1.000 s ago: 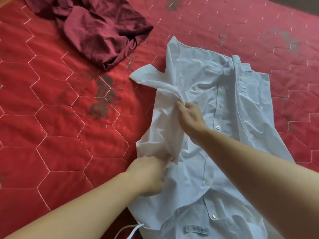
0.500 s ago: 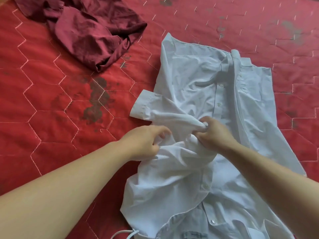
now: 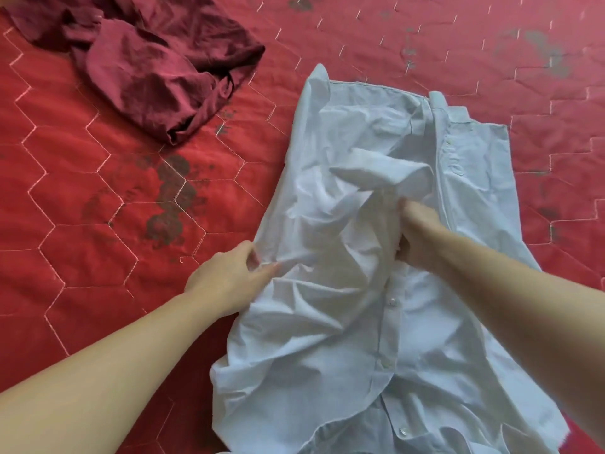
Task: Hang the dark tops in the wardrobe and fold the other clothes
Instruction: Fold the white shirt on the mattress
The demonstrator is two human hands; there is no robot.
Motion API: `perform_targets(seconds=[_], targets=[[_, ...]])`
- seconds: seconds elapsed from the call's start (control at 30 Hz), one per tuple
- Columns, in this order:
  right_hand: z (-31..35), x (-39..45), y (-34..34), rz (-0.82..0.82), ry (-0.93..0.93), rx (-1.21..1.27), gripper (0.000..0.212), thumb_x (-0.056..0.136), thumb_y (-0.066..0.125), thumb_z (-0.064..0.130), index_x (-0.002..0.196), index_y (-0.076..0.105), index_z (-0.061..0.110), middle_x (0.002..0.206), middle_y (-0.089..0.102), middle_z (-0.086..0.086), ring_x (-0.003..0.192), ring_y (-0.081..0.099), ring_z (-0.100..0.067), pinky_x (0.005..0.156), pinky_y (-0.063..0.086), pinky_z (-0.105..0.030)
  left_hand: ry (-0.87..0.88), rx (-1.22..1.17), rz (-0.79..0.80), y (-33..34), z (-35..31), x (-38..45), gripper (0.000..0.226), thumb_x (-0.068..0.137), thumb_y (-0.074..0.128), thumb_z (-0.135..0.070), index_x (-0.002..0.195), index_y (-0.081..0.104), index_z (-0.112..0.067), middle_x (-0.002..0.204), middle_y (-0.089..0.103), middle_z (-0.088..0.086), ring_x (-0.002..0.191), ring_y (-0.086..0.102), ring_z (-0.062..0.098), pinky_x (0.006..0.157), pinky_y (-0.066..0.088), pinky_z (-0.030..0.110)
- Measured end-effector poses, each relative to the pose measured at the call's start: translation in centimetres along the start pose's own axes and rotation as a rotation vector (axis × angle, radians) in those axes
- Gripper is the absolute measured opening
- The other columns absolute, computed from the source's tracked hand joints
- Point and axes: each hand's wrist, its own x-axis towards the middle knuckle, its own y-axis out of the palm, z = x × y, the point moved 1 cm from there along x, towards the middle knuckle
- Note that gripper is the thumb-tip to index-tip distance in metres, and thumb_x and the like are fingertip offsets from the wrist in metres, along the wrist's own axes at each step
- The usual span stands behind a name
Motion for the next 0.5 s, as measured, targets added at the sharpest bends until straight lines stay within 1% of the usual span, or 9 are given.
perform_targets(seconds=[0.07,0.1,0.2,0.27,0.33,0.37,0.4,0.43,0.5], targets=[[-0.9,0.4,-0.9,0.072,0.097,-0.186,0.013,0.089,0.056,0.017,0.078,0.06,0.011,0.042,0.06,-0.002,0.036,0.06,-0.018,0.039,0.05,-0.027,-0.108,0.043,-0.02,0.0,-0.1,0.6,0.054,0.074,0.047,-0.081,0.079,0.05,-0.028,0.074,0.065,-0.007,0.071,0.062,0.016,0.062,0.044,0.032],[-1.0,0.5,-1.1,0.079,0.103,-0.25,0.011,0.087,0.057,0.016,0.078,0.06,0.01,0.042,0.06,-0.004,0.035,0.06,-0.018,0.038,0.049,-0.028,-0.128,0.049,-0.036,-0.1,-0.1,1.1,0.053,0.077,0.049,-0.078,0.073,0.05,-0.025,0.074,0.063,-0.005,0.074,0.062,0.021,0.064,0.043,0.032],[-0.7,1.3,-0.9,0.056,0.086,-0.298,0.019,0.088,0.061,0.03,0.084,0.062,0.011,0.055,0.065,-0.007,0.04,0.062,-0.019,0.041,0.051,-0.03,-0.153,-0.081,-0.055,-0.6,0.2,2.2,0.054,0.093,0.049,-0.052,0.053,0.045,-0.016,0.063,0.056,0.003,0.078,0.061,0.036,0.063,0.04,0.034],[-0.6,1.7,-0.8,0.044,0.085,-0.286,0.021,0.086,0.064,0.031,0.087,0.064,0.011,0.057,0.066,-0.009,0.044,0.064,-0.022,0.046,0.056,-0.036,-0.147,-0.065,-0.105,-0.7,0.8,2.3,0.053,0.094,0.049,-0.046,0.053,0.046,-0.013,0.062,0.056,0.003,0.073,0.059,0.034,0.063,0.041,0.034],[-0.6,2.4,-0.8,0.057,0.064,-0.257,0.03,0.085,0.066,0.038,0.1,0.065,0.012,0.078,0.072,-0.011,0.062,0.069,-0.027,0.059,0.059,-0.041,-0.026,0.075,-0.289,-0.7,1.3,2.0,0.037,0.088,0.057,-0.046,0.063,0.05,-0.021,0.073,0.058,-0.002,0.076,0.056,0.026,0.069,0.041,0.035],[-0.2,2.6,-0.8,0.06,0.051,-0.219,0.035,0.086,0.066,0.042,0.107,0.065,0.014,0.089,0.073,-0.011,0.071,0.07,-0.028,0.062,0.059,-0.039,0.117,0.135,-0.41,-0.7,1.5,2.0,0.022,0.085,0.062,-0.043,0.074,0.054,-0.026,0.085,0.059,-0.004,0.085,0.056,0.024,0.075,0.041,0.038],[0.3,2.9,-0.8,0.063,0.045,-0.161,0.038,0.086,0.065,0.045,0.111,0.064,0.016,0.094,0.073,-0.01,0.076,0.07,-0.027,0.061,0.057,-0.036,0.258,0.183,-0.472,-0.5,1.6,2.2,0.015,0.084,0.063,-0.04,0.091,0.059,-0.028,0.101,0.06,-0.004,0.099,0.056,0.025,0.085,0.04,0.042],[1.0,3.1,-0.5,0.077,0.049,-0.089,0.037,0.087,0.065,0.046,0.112,0.065,0.018,0.096,0.074,-0.008,0.077,0.071,-0.026,0.061,0.057,-0.034,0.355,0.237,-0.457,-0.3,2.0,2.5,0.028,0.086,0.059,-0.04,0.111,0.061,-0.029,0.122,0.057,-0.002,0.116,0.052,0.026,0.096,0.036,0.047],[2.3,3.5,0.5,0.138,0.055,0.012,0.031,0.091,0.06,0.042,0.113,0.066,0.02,0.101,0.074,-0.005,0.08,0.071,-0.022,0.066,0.058,-0.033,0.411,0.317,-0.318,-0.3,3.1,3.2,0.052,0.09,0.036,-0.05,0.139,0.048,-0.037,0.152,0.038,-0.005,0.143,0.03,0.02,0.115,0.017,0.05]])
